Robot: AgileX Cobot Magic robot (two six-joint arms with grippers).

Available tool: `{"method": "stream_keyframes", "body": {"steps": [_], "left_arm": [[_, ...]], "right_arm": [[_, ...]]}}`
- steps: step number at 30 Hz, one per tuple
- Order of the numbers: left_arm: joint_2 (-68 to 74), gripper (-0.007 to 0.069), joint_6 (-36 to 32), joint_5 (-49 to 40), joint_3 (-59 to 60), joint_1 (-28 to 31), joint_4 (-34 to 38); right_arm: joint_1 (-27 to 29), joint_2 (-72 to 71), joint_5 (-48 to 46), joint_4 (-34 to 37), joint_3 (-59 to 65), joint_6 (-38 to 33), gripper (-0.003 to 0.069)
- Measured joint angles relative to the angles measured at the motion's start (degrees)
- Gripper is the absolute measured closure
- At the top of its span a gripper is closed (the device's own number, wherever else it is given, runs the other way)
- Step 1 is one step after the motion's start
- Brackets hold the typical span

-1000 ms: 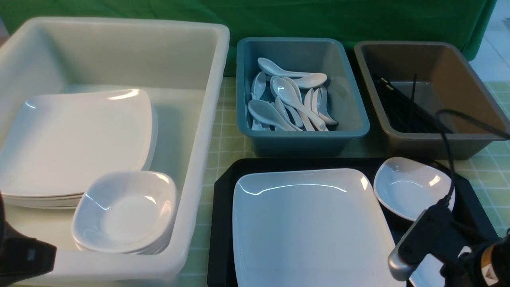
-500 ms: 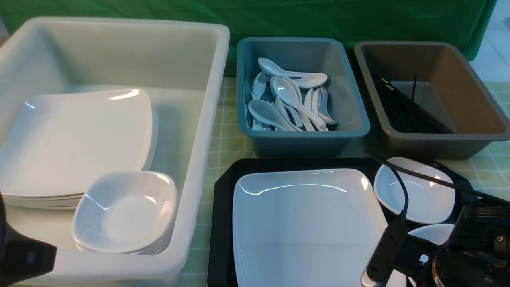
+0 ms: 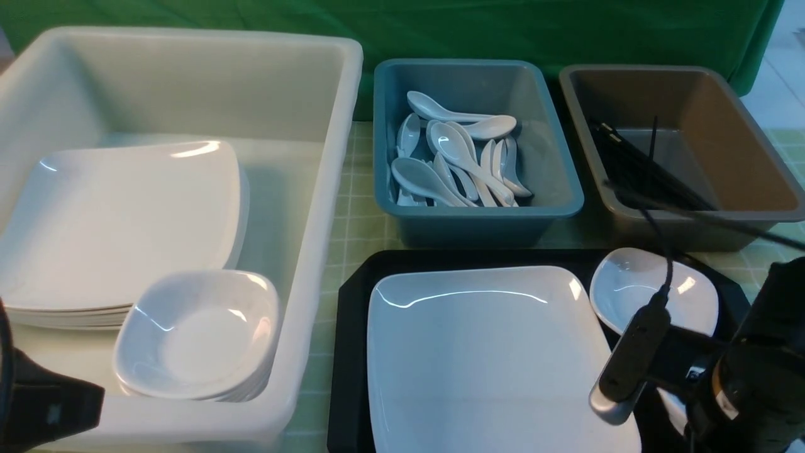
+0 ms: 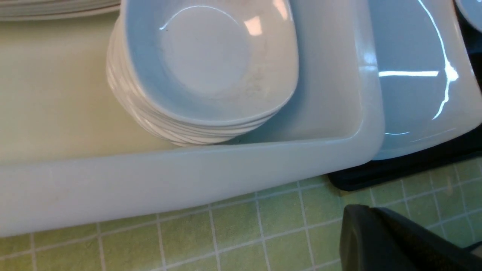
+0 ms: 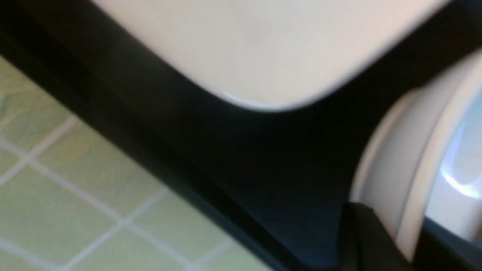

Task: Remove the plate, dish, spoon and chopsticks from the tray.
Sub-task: Use the right arm to grab a small plate from the dinner plate, then use the right arm to put the small plate into the large storage box on the left

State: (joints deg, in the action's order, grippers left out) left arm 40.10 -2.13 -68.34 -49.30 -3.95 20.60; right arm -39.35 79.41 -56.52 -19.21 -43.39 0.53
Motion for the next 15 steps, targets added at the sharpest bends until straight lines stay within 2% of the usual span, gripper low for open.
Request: {"method": "stream_keyframes", "body": {"steps": [2,4,8,12,15], "left_arm": [[0.0,0.0636,-3.64,2.2,0.0,0.0,1.14],[0.0,0.0636,-4.0,3.16,0.0,0.0,1.14],[0.0,0.0636,-3.93,5.53,0.0,0.0,0.76],[1.19,0.0635,2.13,11.01,-1.15,0.0,-5.18],[4.63,0.0634,7.46,10.24,-4.88,0.0,-12.32]], "right_arm": [[0.0,-5.73,-7.32,0.81,-4.7,0.06,0.0628],[0.0,-7.26,-8.3,1.25,-6.21,0.06,0.0628],[0.0,-12.88,-9.23,6.99,-14.63,-0.15,0.0628],[-0.29,-13.13,-5.41,20.89,-24.65,-5.84,0.0629],[-2.81,-10.53,-0.98,26.83,-29.7,-10.9,0.0629]]}}
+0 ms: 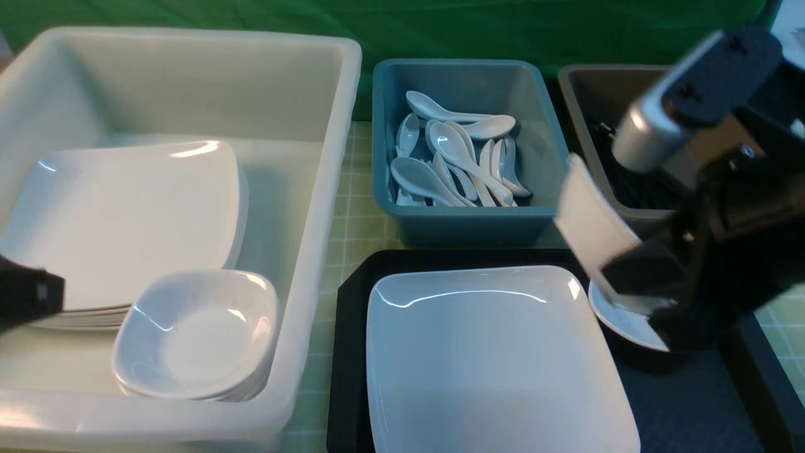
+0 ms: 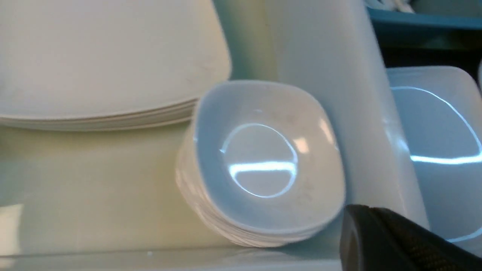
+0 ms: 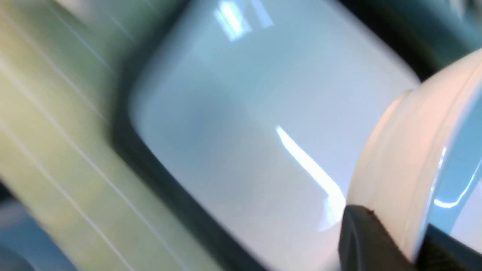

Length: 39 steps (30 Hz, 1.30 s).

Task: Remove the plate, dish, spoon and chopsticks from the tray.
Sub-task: Use the right arm to put the small plate into the large storage box on the left

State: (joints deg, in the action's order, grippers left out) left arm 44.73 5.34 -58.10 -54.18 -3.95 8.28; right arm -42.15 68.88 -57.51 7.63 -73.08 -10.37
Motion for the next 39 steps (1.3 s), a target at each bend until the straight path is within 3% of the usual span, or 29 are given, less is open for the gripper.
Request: {"method": "stream_keyframes", "body": {"steps": [3,8,13,16,21,31,34,39], "left_arm": [[4.81,0.0634,2.43,-2.57,-3.96,0.06,-6.82],[11.23,0.0634,2.07,-4.44,-6.05,2.75,-8.28],[14.87,0.0634,-1.75,-6.17,-6.12,11.96,-5.68],[15.34,0.0634,-8.34,-6.65,-6.12,21.18,2.26],[15.34,0.0634,-17.84,-9.53,-6.16,31.79,18.83],[15.34,0.0634,-21.33,-9.98,-6.16,34.1,23.68],[15.34,0.0634,-21.65,-9.98,-6.16,34.21,23.7],[15.34,0.0634,-21.7,-9.98,-6.16,34.21,23.82]], "right_arm": [[-6.38,6.18,5.37,3.12,-5.47,-6.24,0.0629],[-15.34,16.0,8.99,2.84,-12.01,-15.16,0.0629],[-21.55,26.26,9.84,-2.33,-18.0,-20.45,0.0629],[-24.62,31.36,11.46,-7.63,-20.21,-23.71,0.0629],[-26.82,36.91,15.25,-14.21,-21.02,-25.03,0.0629],[-26.93,42.99,19.4,-17.63,-21.03,-25.3,0.0613],[-26.93,43.46,19.56,-18.9,-21.08,-25.36,0.0578],[-26.93,43.54,19.61,-23.9,-21.08,-25.36,0.0406]]}}
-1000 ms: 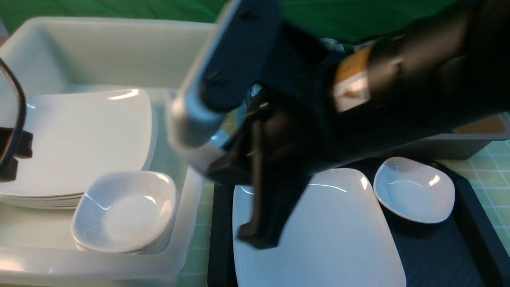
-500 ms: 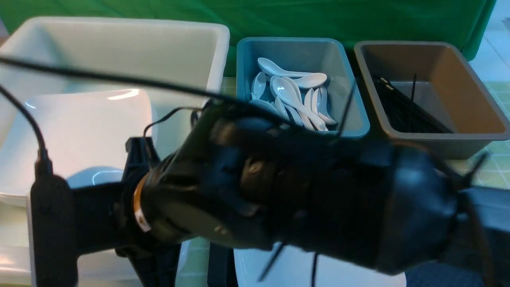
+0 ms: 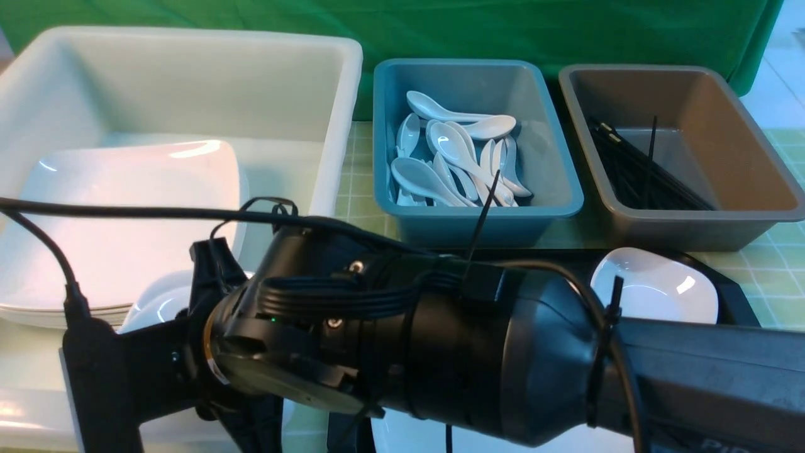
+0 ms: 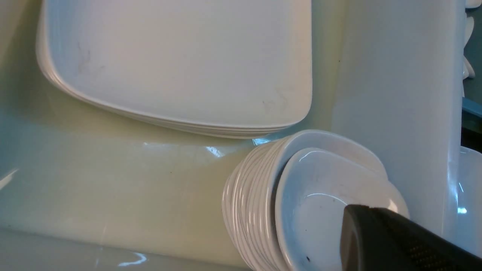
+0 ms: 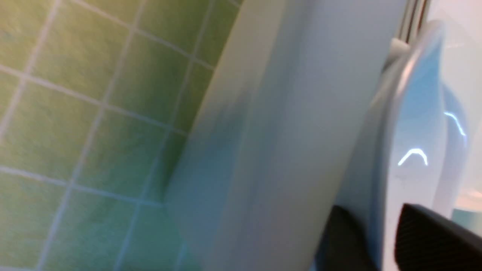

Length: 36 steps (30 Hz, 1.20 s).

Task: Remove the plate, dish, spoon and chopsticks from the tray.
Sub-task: Use the right arm to put the small plate into the large storage box on the left, then use the right arm to grab a small plate from the dinner plate

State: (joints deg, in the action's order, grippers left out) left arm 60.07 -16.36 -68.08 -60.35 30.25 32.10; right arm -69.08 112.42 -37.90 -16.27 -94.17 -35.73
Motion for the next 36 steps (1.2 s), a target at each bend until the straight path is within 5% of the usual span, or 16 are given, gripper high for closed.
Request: {"method": "stream_keyframes", "body": {"steps": [6,27,30,36], "left_arm": [[0.0,0.0634,-0.16,0.0,0.0,0.0,0.0],[0.0,0.0634,-0.16,0.19,0.0,0.0,0.2],[0.0,0.0634,-0.16,0.19,0.0,0.0,0.25],[0.0,0.0634,-0.37,0.19,0.0,0.0,0.31]], "right_arm": [[0.0,-1.11,-0.63,-5.81,0.0,0.18,0.0262],[0.0,-6.83,-5.8,-9.76,-0.35,8.61,0.0253],[0.0,-8.35,-12.52,-15.13,-0.35,14.84,0.0307],[5.8,-14.82,-29.13,-22.33,1.1,24.76,0.0622]]}}
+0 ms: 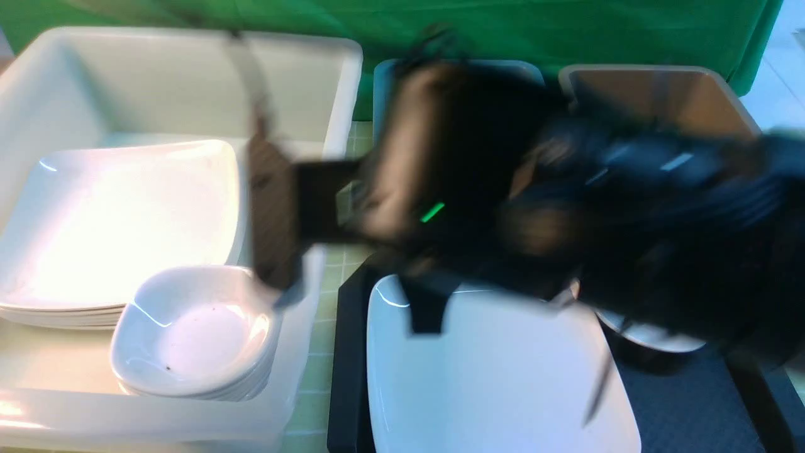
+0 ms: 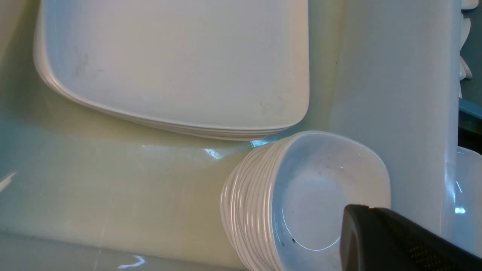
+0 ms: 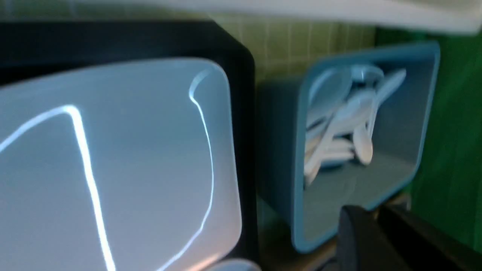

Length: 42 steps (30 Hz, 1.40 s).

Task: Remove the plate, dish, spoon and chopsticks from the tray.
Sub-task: Use the right arm to grab a small plate from the dinner plate

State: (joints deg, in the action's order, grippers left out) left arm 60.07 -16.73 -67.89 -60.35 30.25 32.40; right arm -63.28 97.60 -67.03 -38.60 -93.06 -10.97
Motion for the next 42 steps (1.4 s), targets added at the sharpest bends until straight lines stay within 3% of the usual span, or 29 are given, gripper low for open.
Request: {"method": "stream_keyframes", "body": {"steps": [3,5,6,8,9,12,13,17,19,23,37,42], "left_arm": [[0.0,0.0634,0.0,0.0,0.0,0.0,-0.05],[0.0,0.0634,0.0,0.0,0.0,0.0,-0.05],[0.0,0.0634,0.0,0.0,0.0,0.0,-0.05],[0.0,0.0634,0.0,0.0,0.0,0.0,-0.05],[0.0,0.0634,0.0,-0.12,0.0,0.0,-0.05],[0.0,0.0634,0.0,-0.17,0.0,0.0,-0.05],[0.0,0.0634,-0.05,-0.17,0.0,0.0,-0.05],[0.0,0.0634,-0.3,-0.12,0.0,0.0,-0.05],[0.0,0.0634,-0.68,0.07,0.0,0.0,-0.05],[0.0,0.0634,-0.97,0.26,0.0,0.0,-0.05],[0.0,0.0634,-1.23,1.15,0.0,-0.06,4.29],[0.0,0.0634,-1.85,1.21,0.0,-3.43,4.84]], "right_arm": [[8.52,-5.06,-1.12,4.97,2.64,1.45,0.0654],[17.17,-7.95,-1.54,11.11,4.99,2.0,0.0657],[23.72,-9.63,-1.73,17.55,7.43,1.78,0.0657],[28.18,-10.25,-1.68,21.69,9.19,0.5,0.0656],[35.15,-10.53,-0.76,28.5,12.94,-2.85,0.0645],[41.31,-10.17,2.93,34.12,18.3,-7.4,0.0608],[43.9,-9.57,6.78,35.69,21.67,-9.66,0.0559],[46.08,-7.49,15.4,35.78,28.27,-11.85,0.041],[46.37,-5.2,21.45,34.78,31.26,-12.94,0.0302],[46.37,-1.13,25.1,33.86,32.23,-13.85,0.0226],[43.79,2.0,24.85,32.46,32.23,-18.52,0.0214],[43.33,2.65,24.99,30.47,32.23,-18.68,0.0214]]}}
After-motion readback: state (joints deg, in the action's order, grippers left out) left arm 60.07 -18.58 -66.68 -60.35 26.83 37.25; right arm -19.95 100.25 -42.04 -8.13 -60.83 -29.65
